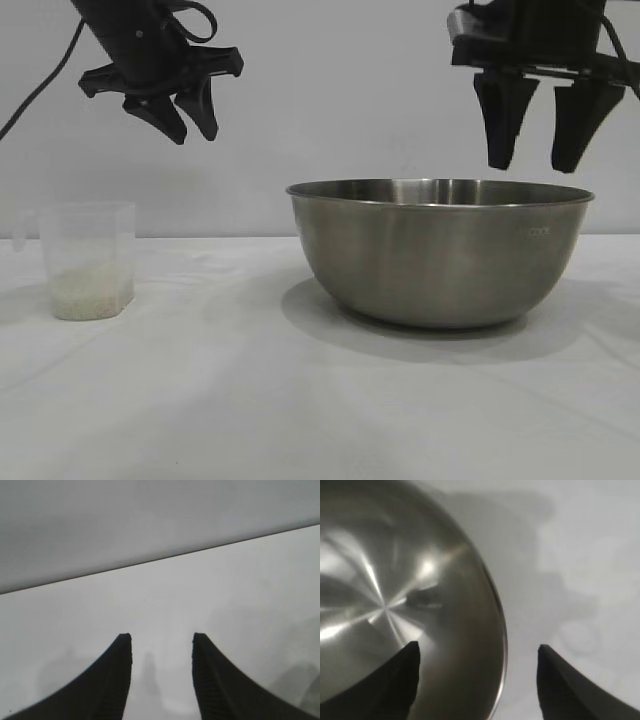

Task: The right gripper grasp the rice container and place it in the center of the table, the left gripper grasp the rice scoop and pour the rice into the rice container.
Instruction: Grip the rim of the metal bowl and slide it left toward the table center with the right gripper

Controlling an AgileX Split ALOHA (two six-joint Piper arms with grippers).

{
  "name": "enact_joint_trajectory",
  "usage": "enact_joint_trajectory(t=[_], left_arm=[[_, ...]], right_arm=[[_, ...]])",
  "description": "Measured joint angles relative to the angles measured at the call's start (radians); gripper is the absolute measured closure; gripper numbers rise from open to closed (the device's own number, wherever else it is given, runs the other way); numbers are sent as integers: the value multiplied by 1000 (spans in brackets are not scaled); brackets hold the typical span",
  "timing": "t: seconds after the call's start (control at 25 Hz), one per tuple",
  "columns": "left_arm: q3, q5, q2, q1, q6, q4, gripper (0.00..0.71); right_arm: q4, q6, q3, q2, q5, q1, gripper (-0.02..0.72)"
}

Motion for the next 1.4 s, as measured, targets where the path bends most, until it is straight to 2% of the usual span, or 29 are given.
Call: enact_joint_trajectory(t=[0.04, 0.12, 0.16, 0.2, 0.48, 0.68, 0.72, 0.76, 0.8, 0.92, 1.0, 1.04, 1.16, 1.2, 1.32, 1.4], left_arm=[[0, 1, 0, 0, 0, 0, 464], [0, 1, 0, 0, 0, 0, 464], [0, 1, 0, 0, 0, 0, 464], [0, 1, 0, 0, 0, 0, 464], [0, 4, 0, 0, 0, 0, 464], [0, 4, 0, 0, 0, 2, 464], [0, 4, 0, 0, 0, 2, 464], [0, 4, 0, 0, 0, 2, 464], [0, 4, 0, 0, 0, 2, 464], [0, 4, 0, 0, 0, 2, 464], [0, 4, 0, 0, 0, 2, 464], [0, 6, 0, 0, 0, 2, 464], [0, 14, 0, 0, 0, 2, 464], [0, 19, 0, 0, 0, 2, 464], [0, 20, -2, 0, 0, 4, 464], [0, 23, -7, 0, 0, 7, 464]], right_arm=[[-7, 0, 0, 6, 0, 0, 577], [-6, -1, 0, 9, 0, 0, 654], [0, -1, -2, 11, -2, 0, 650], [8, -1, -4, 11, -8, 2, 703], [59, -2, -4, 15, -74, 88, 703], [90, -2, -4, 21, -91, 103, 703], [90, -2, -4, 23, -97, 103, 650], [90, -2, -4, 23, -99, 103, 650], [90, -2, -4, 23, -104, 103, 564], [90, -19, -4, -15, -119, 103, 374], [90, -25, -4, -59, -128, 103, 279], [90, -27, -4, -87, -132, 103, 256], [86, -27, 15, -181, -172, 103, 269], [82, -27, 41, -221, -201, 103, 227], [74, -27, 208, -357, -365, 103, 244], [66, -27, 409, -475, -556, 103, 244]])
